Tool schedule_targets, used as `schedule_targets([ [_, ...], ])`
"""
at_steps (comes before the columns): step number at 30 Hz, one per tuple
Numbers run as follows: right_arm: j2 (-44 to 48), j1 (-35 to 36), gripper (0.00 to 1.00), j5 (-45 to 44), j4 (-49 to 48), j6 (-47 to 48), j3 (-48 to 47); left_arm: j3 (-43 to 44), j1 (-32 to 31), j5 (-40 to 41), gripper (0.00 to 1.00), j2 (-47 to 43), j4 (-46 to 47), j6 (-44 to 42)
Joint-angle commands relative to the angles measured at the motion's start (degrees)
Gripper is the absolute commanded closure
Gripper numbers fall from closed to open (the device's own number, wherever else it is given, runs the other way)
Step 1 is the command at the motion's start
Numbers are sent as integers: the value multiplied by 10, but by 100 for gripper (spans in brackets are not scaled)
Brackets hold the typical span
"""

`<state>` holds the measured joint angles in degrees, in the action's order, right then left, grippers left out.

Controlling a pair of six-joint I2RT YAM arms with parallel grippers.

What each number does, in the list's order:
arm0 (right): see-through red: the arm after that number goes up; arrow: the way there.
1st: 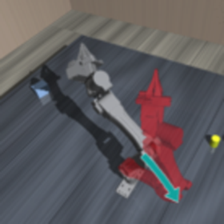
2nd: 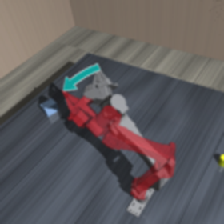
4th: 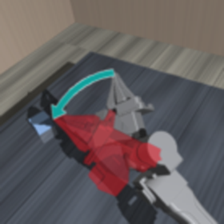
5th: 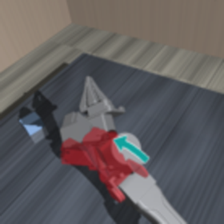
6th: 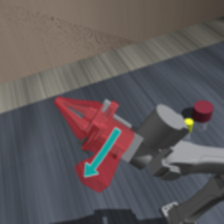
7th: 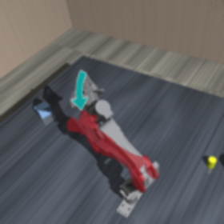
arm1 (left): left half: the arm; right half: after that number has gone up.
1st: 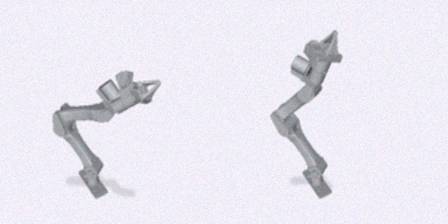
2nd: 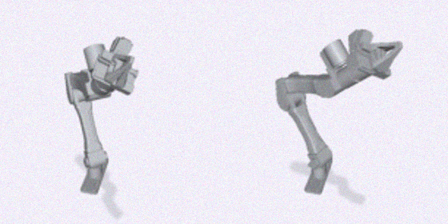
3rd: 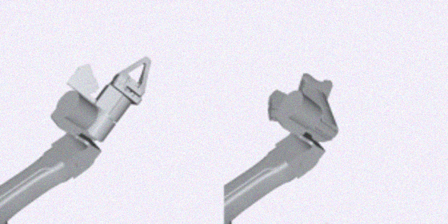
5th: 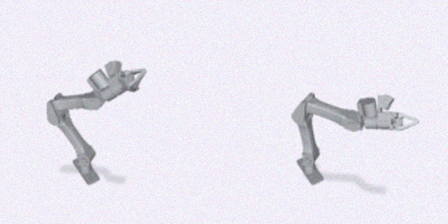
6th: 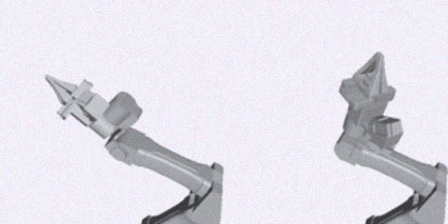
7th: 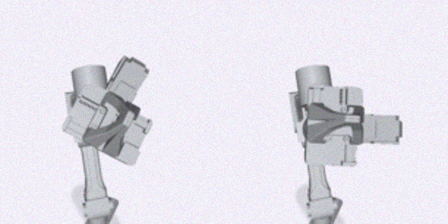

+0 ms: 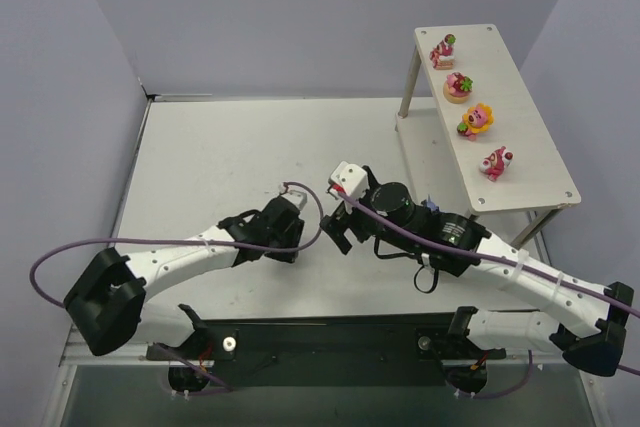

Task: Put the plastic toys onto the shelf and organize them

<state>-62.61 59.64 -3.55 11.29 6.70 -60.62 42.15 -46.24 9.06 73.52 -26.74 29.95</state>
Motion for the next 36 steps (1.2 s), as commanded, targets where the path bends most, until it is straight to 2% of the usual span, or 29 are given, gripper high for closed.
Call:
schedule_targets([
  [1, 31, -6, 16, -38, 25, -34, -4, 50, -39, -54, 100, 73, 129, -111],
  [6, 59, -8, 16, -67, 52, -63, -14, 82, -56, -91, 100, 141, 173, -195],
  [7, 63, -8, 16, -72, 58, -64, -18, 86, -65, -118, 100, 155, 180, -205],
  [14, 89, -12, 16, -107, 73, -94, -28, 130, -80, -163, 100, 189, 151, -270],
  [16, 92, -12, 16, -112, 74, -97, -29, 144, -81, -160, 88, 194, 125, -278],
  [18, 92, -12, 16, -115, 73, -98, -29, 153, -83, -147, 86, 197, 94, -292],
  [23, 87, -13, 16, -124, 73, -103, -29, 183, -96, -105, 68, 211, 44, -316],
  [26, 86, -13, 16, -128, 73, -105, -33, 194, -103, -95, 60, 213, 31, -321],
  [32, 89, -13, 16, -130, 73, -105, -35, 190, -109, -79, 52, 215, 33, -321],
  [36, 87, -13, 16, -131, 74, -104, -35, 191, -110, -72, 40, 218, 30, -321],
])
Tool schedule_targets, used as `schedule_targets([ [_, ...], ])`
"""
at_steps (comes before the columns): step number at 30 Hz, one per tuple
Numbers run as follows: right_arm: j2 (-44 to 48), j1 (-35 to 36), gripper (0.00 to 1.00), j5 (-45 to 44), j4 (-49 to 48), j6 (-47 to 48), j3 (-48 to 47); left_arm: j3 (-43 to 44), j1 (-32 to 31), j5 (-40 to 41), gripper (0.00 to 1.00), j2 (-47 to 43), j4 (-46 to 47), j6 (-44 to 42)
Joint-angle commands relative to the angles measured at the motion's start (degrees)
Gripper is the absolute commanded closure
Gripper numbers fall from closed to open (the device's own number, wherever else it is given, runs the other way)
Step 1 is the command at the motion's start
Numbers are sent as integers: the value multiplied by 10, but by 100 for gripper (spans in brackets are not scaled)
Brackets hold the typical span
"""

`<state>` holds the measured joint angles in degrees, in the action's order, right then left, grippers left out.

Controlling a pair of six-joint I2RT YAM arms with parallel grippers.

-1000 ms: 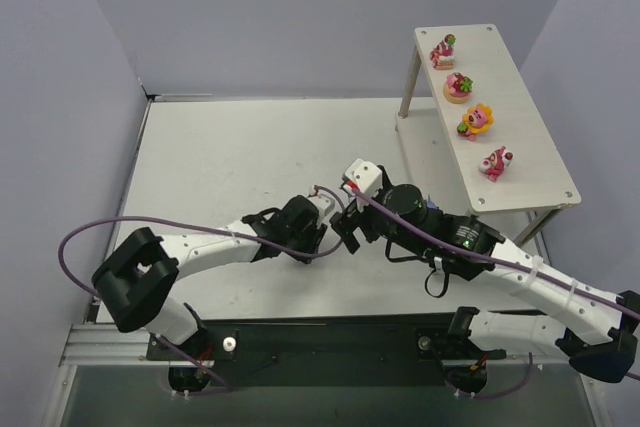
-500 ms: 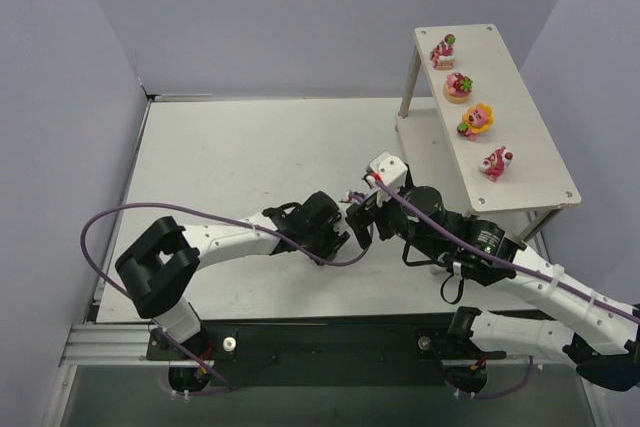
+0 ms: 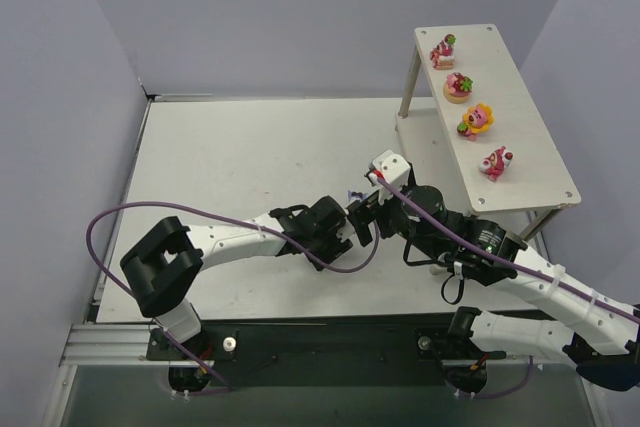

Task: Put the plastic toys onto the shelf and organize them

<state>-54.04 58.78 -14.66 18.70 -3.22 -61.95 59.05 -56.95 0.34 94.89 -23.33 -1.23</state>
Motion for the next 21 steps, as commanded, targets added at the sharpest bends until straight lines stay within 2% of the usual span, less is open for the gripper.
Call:
schedule_targets([
  [1, 1, -5, 16, -20, 0, -5, -22, 23, -3, 16, 37, 4, -4, -9],
  [4, -1, -6, 16, -22, 0, -6, -22, 22, -3, 19, 28, -2, -2, -10],
  [11, 3, -8, 16, -25, 3, -7, -24, 16, -3, 23, 16, -26, 9, -6],
  [17, 7, -21, 14, -14, 19, -18, -40, -26, -2, 25, 11, -90, 40, 11],
  [21, -1, -50, 13, 44, 23, -24, -67, -66, 2, 27, 9, -175, 54, 53],
])
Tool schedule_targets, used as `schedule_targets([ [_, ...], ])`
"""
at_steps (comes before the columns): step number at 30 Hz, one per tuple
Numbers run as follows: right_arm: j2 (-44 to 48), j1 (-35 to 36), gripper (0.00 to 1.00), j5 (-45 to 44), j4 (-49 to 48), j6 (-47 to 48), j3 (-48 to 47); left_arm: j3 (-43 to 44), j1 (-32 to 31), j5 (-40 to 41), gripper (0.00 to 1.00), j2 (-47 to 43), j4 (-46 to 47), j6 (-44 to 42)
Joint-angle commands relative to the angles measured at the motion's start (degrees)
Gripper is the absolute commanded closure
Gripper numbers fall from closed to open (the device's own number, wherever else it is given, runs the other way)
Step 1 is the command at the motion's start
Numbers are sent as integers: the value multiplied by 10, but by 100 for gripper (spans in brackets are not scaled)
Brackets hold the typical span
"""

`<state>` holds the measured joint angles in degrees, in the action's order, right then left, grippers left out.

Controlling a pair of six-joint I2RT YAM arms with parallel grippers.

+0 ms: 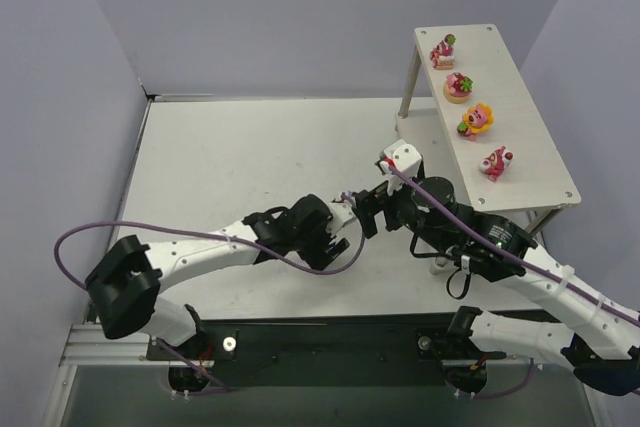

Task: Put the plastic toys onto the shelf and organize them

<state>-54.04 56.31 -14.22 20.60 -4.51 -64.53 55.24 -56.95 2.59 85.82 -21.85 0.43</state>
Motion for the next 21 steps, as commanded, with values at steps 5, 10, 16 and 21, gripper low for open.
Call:
schedule_targets([
  [5, -23, -71, 13, 137, 6, -9, -58, -72, 13, 32, 9, -179, 14, 105],
  [10, -70, -75, 11, 307, 24, 104, -47, -113, 41, 73, 11, -284, -39, 221],
  [16, -146, -67, 5, 358, 22, 224, -2, -128, 90, 102, 11, -415, -122, 303],
  [21, -248, -70, 6, 386, 13, 298, 0, -88, 103, 115, 12, -478, -190, 310],
])
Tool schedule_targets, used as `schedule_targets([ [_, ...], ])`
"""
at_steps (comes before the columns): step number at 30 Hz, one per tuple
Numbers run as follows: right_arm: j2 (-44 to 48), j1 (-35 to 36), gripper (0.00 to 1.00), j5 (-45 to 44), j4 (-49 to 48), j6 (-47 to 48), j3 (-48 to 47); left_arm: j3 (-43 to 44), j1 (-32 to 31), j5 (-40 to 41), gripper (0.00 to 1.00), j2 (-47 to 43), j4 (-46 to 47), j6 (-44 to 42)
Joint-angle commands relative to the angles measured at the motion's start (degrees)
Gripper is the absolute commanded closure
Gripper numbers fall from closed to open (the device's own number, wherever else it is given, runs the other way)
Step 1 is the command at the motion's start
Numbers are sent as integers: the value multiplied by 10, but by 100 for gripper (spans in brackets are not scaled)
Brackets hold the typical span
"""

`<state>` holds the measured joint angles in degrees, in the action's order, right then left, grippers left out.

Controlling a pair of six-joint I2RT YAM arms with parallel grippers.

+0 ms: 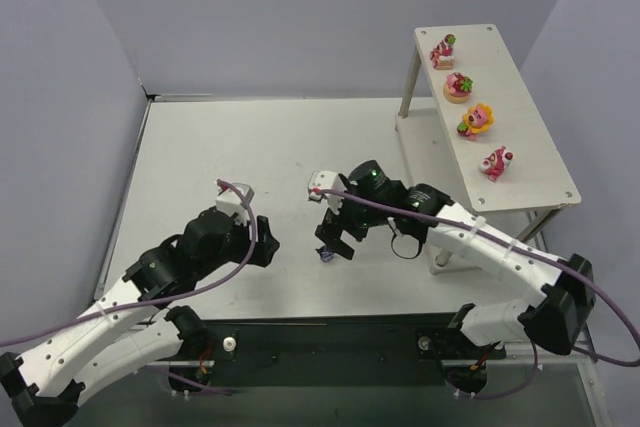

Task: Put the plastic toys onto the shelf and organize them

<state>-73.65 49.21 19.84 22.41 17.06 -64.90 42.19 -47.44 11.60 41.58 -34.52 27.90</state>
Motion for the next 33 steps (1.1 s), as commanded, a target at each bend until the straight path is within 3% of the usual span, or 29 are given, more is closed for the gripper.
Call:
schedule_targets([
  [1, -63, -1, 7, 46, -12, 92, 3, 46, 9, 27, 12, -38, -70, 33],
  [12, -199, 29, 16, -32, -38, 119, -24, 52, 13, 35, 12, -57, -92, 16],
  [22, -217, 35, 22, -66, -77, 109, -5, 53, 19, 34, 12, -62, -93, 5],
  [27, -220, 35, 24, -86, -57, 110, -1, 49, 20, 31, 12, -66, -94, 5],
  [33, -206, 34, 23, -49, -19, 122, -1, 45, 21, 30, 12, -70, -94, 5],
])
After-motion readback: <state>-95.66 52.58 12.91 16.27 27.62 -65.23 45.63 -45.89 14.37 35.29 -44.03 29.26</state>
